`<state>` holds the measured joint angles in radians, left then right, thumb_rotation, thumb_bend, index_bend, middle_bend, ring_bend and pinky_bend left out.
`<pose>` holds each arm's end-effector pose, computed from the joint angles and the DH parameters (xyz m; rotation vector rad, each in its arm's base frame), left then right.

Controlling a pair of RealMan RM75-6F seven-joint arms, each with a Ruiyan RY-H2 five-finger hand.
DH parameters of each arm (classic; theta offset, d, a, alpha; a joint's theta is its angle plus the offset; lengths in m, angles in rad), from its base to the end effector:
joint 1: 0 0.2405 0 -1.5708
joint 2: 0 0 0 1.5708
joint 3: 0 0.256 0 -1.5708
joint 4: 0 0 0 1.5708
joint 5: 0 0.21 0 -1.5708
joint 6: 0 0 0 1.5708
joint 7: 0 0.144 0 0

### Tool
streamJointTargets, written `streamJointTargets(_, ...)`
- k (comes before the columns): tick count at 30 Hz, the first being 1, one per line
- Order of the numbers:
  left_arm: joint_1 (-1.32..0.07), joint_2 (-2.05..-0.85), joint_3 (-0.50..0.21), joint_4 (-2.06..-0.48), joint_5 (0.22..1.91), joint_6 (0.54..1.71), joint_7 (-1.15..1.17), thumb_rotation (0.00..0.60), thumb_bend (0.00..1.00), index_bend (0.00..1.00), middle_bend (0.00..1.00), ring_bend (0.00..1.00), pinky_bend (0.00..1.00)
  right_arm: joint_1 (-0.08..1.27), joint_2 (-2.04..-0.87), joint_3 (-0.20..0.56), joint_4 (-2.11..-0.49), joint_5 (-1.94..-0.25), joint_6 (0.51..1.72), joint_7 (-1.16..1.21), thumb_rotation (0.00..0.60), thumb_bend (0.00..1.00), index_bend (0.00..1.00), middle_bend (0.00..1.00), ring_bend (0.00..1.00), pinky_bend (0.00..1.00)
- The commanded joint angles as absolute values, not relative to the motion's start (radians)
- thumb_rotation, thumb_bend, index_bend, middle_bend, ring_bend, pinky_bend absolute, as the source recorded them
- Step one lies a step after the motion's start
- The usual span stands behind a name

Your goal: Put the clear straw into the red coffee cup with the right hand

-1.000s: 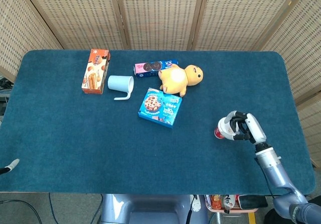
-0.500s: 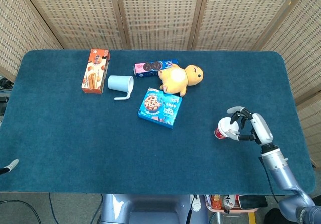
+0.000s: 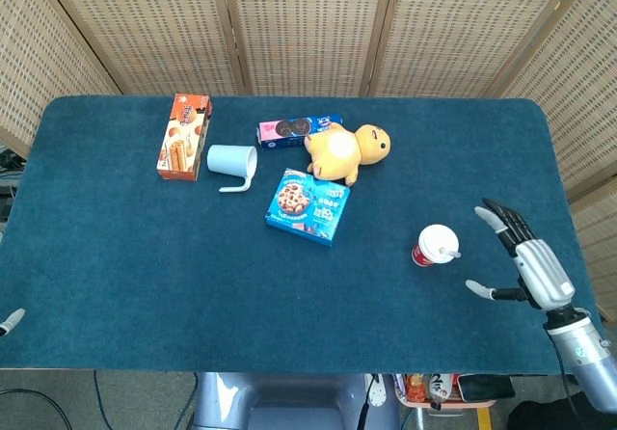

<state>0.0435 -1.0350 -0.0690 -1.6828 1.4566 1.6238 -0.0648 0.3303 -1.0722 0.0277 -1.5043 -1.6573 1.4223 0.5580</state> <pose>-0.3195 0.1428 0.2023 -1.1765 -0.9016 -0.9233 -0.2701 -0.2493 0.1645 1.5833 -1.1069 1.3522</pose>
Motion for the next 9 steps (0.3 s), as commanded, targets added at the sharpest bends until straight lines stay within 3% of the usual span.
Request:
streamJointTargets(1,0.048,-1.031,-0.067,-1.685,1.466,1.635,-0.062,0.600,0.11,0.00,0.00,0.00,0.00,0.244,-1.105,0.004,-1.545,-1.706,1.534,0.240,0.600,0.00,0.00,0.00,0.00,0.00)
streamJointTargets(9,0.059,-1.036,-0.063,-1.684,1.485,1.658,-0.054,0.600,0.11,0.00,0.00,0.00,0.00,0.194,-1.116,0.016,-1.628,-1.716,1.588,-0.032,0.600,0.00,0.00,0.00,0.00,0.00)
